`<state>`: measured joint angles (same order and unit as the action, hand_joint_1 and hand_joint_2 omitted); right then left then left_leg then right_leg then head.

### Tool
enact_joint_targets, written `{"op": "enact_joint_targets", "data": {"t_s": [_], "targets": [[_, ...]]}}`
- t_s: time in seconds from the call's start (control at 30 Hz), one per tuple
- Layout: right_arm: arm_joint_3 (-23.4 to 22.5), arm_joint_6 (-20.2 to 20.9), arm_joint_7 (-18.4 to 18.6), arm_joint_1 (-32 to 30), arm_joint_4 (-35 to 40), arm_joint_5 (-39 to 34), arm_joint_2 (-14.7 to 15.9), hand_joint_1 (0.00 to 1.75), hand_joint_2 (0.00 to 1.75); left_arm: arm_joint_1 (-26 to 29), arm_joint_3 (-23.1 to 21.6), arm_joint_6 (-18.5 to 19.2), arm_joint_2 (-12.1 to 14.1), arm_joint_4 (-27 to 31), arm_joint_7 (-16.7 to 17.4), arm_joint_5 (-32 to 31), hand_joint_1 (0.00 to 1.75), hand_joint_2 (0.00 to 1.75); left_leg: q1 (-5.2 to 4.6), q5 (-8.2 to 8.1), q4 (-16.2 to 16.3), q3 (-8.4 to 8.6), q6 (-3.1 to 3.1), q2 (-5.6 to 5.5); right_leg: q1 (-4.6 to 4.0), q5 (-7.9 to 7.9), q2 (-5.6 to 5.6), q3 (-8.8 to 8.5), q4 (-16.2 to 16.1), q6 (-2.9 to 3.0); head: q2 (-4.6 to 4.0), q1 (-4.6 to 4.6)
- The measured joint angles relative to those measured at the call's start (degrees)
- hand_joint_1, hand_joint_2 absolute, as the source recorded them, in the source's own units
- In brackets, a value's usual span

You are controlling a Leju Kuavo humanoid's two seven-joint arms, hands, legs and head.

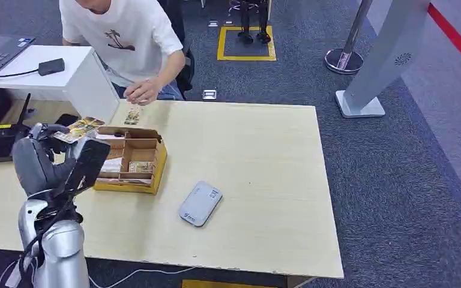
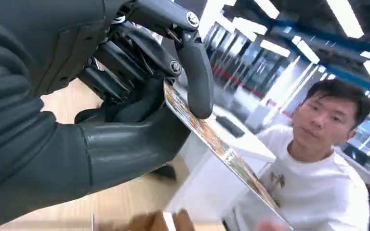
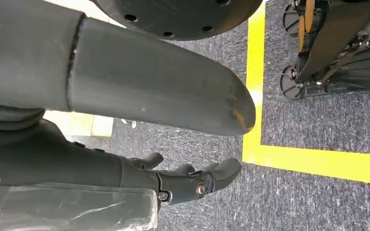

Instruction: Pass the card to the sensor for recognition and then transmit it.

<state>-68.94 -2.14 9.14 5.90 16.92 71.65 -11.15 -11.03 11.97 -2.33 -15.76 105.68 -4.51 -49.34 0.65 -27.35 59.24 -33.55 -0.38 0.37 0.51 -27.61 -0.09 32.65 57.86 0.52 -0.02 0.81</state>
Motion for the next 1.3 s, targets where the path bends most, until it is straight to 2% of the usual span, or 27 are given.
{"op": "enact_joint_targets", "data": {"t_s": [0.07, 0.13, 0.3, 0.67, 1.1, 1.13, 1.17, 1.3], "targets": [[0.0, 0.0, 0.0, 0.0, 0.0, 0.1, 0.0, 0.0, 0.0, -0.9, 3.4, 2.5, -0.3, -0.4, 0.4, 9.0, 1.75, 1.75, 0.01, 0.01, 0.0, 0.01, -0.01, 0.0, 0.0, 0.01, 0.01, 0.0, 0.0, 0.01, 0.0, 0.0], [0.0, 0.1, 0.0, 0.0, 0.0, 0.5, 0.0, 0.0, 0.0, -1.7, 6.9, 3.9, -0.6, -1.2, 0.3, 12.5, 1.75, 1.75, 0.01, 0.01, 0.0, 0.03, -0.01, 0.0, 0.0, 0.01, 0.0, 0.0, 0.0, 0.01, 0.0, 0.0], [0.0, 0.3, 0.0, 0.1, 0.0, 0.8, 0.0, 0.0, 0.0, -2.1, 12.5, 6.6, -1.0, -4.0, 0.4, 15.8, 1.75, 1.75, 0.01, 0.01, 0.0, 0.02, -0.01, 0.01, 0.0, 0.0, 0.02, 0.0, 0.0, 0.01, 0.0, 0.0], [0.0, 0.4, -0.1, 0.2, 0.0, 0.8, 0.0, 0.0, 0.0, -2.5, 19.4, 10.2, -1.5, -9.6, 0.9, 13.5, 1.75, 1.75, 0.0, 0.0, 0.0, 0.01, -0.01, 0.0, 0.0, 0.0, 0.0, 0.0, 0.0, 0.01, 0.0, 0.0], [0.1, 0.6, -0.1, 0.3, 0.0, 0.7, 0.2, 0.0, 0.0, -4.1, 22.0, 11.6, -1.8, -12.9, 0.7, 11.6, 1.75, 1.75, 0.0, 0.0, 0.0, 0.01, -0.01, 0.0, 0.0, 0.0, 0.0, 0.0, 0.0, 0.01, 0.0, 0.0], [0.1, 0.6, -0.1, 0.3, 0.0, 0.7, 0.2, 0.0, 0.0, -4.2, 22.0, 11.6, -1.8, -12.9, 0.6, 11.5, 0.0, 1.75, 0.0, 0.0, 0.0, 0.01, -0.01, 0.01, 0.0, 0.0, 0.01, 0.0, 0.0, 0.01, 0.0, 0.0], [0.1, 0.6, -0.1, 0.3, 0.0, 0.7, 0.3, 0.0, 0.0, -4.3, 22.0, 11.7, -1.8, -12.9, 0.5, 11.4, 0.0, 0.0, 0.0, 0.0, 0.0, 0.01, -0.01, 0.01, 0.0, 0.0, 0.0, 0.0, 0.0, 0.01, 0.0, 0.0], [0.1, 0.6, -0.1, 0.3, 0.0, 0.7, 0.3, 0.0, 0.0, -4.5, 22.2, 12.0, -1.9, -12.9, 0.5, 11.4, 0.0, 0.0, 0.0, 0.0, 0.0, 0.01, -0.01, 0.0, 0.0, 0.0, 0.0, 0.0, 0.0, 0.01, 0.0, 0.0]]}}
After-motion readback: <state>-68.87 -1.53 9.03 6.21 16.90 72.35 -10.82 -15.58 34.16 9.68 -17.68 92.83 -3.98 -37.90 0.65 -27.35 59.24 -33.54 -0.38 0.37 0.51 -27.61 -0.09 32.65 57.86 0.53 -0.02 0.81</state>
